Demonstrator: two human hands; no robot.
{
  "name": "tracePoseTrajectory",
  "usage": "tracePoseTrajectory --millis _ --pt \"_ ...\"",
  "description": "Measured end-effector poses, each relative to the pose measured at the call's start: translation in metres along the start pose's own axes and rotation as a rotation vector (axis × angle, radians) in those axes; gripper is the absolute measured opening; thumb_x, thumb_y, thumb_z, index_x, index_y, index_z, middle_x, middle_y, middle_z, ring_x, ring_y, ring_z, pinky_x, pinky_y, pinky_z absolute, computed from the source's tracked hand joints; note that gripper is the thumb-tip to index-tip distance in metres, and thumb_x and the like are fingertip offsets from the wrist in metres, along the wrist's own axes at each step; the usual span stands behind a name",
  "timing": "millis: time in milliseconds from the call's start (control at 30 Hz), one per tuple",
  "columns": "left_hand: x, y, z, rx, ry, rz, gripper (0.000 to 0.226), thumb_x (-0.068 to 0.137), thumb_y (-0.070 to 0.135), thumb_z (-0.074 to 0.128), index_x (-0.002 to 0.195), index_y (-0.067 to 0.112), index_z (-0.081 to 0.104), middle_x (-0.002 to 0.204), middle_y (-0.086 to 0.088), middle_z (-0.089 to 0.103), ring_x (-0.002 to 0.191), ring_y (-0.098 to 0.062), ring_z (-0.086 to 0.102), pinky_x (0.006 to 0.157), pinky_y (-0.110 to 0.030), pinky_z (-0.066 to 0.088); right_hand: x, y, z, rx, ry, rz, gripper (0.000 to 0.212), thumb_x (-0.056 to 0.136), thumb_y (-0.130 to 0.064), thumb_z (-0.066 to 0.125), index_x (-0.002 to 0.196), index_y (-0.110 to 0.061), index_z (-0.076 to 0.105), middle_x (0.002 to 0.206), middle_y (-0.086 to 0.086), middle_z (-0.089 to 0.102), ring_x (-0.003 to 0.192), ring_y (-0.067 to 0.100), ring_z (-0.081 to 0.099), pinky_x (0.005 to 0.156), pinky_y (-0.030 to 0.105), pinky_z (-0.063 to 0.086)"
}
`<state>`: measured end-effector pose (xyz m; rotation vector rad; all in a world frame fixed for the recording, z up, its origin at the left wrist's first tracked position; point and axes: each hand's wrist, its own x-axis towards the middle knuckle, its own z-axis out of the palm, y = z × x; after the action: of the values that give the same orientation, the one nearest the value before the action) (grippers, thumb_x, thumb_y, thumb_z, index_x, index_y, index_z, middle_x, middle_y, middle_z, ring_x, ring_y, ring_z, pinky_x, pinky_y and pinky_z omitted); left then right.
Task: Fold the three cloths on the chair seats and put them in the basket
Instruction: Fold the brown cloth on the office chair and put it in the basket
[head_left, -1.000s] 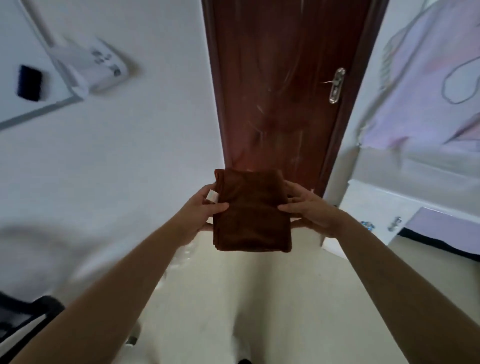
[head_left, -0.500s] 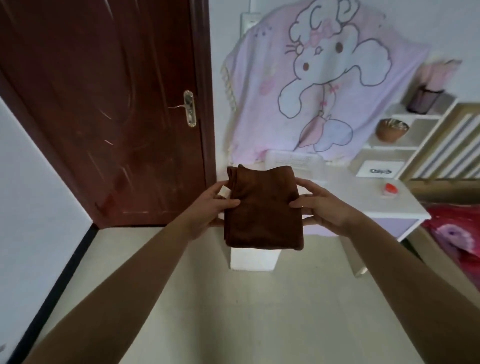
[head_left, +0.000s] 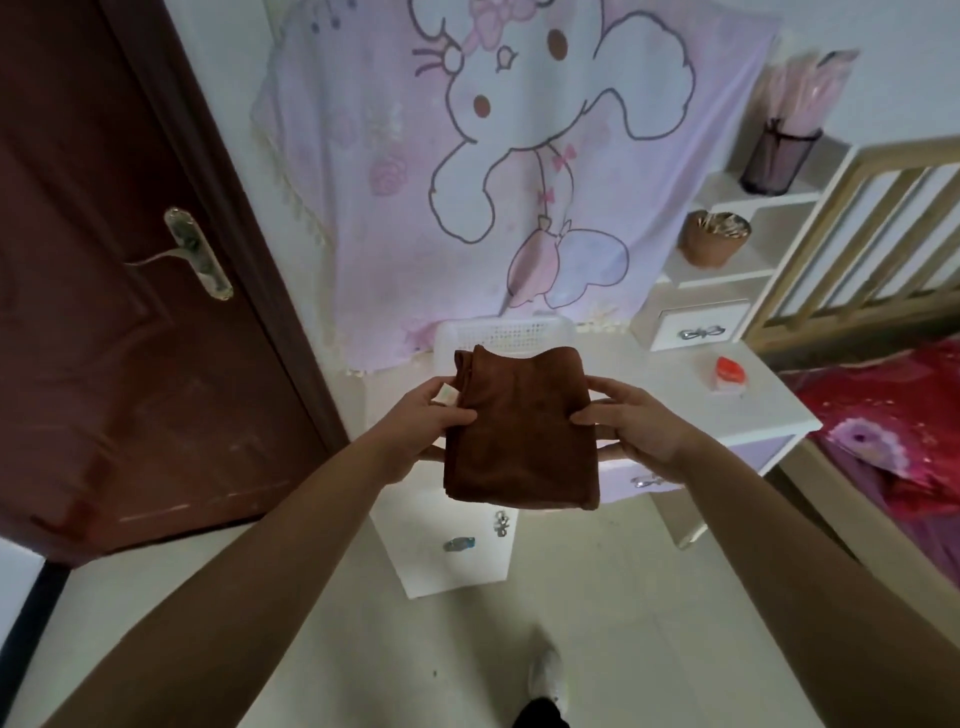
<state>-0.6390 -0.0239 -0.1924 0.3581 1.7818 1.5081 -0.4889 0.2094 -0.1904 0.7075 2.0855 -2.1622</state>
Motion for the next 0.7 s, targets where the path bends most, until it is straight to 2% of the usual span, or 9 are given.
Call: tracePoseTrajectory --millis 167,333,467,533,600,700 --pt "0.097 0.023 -0.004 0.023 0.084 -0.110 0.037 0.089 0.006 0.064 0.120 0.025 0.059 0.108 0.000 0.070 0.095 -0.018 0.067 0.074 -0.038 0.057 0.108 -0.015 -0.038 -0.004 -0.031 0.074 0.051 0.088 -0.004 0.065 0.136 -0.022 0.056 0.113 0.008 0.074 0.092 0.022 0.073 0.078 0.039 0.060" --pt "0.183 0.036 -0.014 0.010 0.191 -0.162 0.035 0.087 0.006 0.067 0.119 0.019 0.060 0.113 -0.006 0.069 0.097 -0.021 0.067 0.071 -0.037 0.057 0.206 -0.028 -0.065 0.003 -0.052 0.159 0.055 0.089 -0.005 0.065 0.140 -0.022 0.052 0.112 0.009 0.074 0.094 0.024 0.074 0.069 0.033 0.060" --pt "0.236 0.026 -0.021 -0.006 0.316 -0.199 0.034 0.086 0.007 0.069 0.115 0.020 0.058 0.109 -0.004 0.067 0.096 -0.021 0.066 0.067 -0.036 0.056 0.263 -0.020 -0.071 0.056 0.010 0.249 0.063 0.088 -0.005 0.066 0.145 -0.020 0.044 0.117 0.010 0.070 0.099 0.027 0.072 0.071 0.036 0.061" --pt "0.265 0.012 -0.027 0.030 0.397 -0.195 0.037 0.083 0.008 0.071 0.114 0.021 0.057 0.110 -0.005 0.066 0.097 -0.023 0.065 0.072 -0.039 0.058 0.288 -0.010 -0.069 0.076 0.033 0.285 0.063 0.089 -0.004 0.066 0.146 -0.019 0.042 0.118 0.010 0.068 0.102 0.029 0.070 0.071 0.036 0.060" --pt "0.294 -0.005 -0.030 0.092 0.465 -0.195 0.042 0.081 0.009 0.071 0.119 0.020 0.056 0.114 -0.006 0.064 0.099 -0.024 0.064 0.084 -0.044 0.057 0.314 0.004 -0.067 0.077 0.063 0.318 0.062 0.090 -0.004 0.066 0.146 -0.018 0.043 0.118 0.010 0.067 0.103 0.028 0.069 0.069 0.034 0.059" --pt "0.326 -0.028 -0.030 0.195 0.499 -0.197 0.047 0.082 0.011 0.069 0.126 0.016 0.053 0.113 -0.003 0.062 0.102 -0.024 0.061 0.093 -0.044 0.052 0.343 0.027 -0.063 0.091 0.141 0.352 0.060 0.092 -0.004 0.064 0.146 -0.019 0.043 0.118 0.009 0.065 0.098 0.023 0.066 0.068 0.030 0.054"
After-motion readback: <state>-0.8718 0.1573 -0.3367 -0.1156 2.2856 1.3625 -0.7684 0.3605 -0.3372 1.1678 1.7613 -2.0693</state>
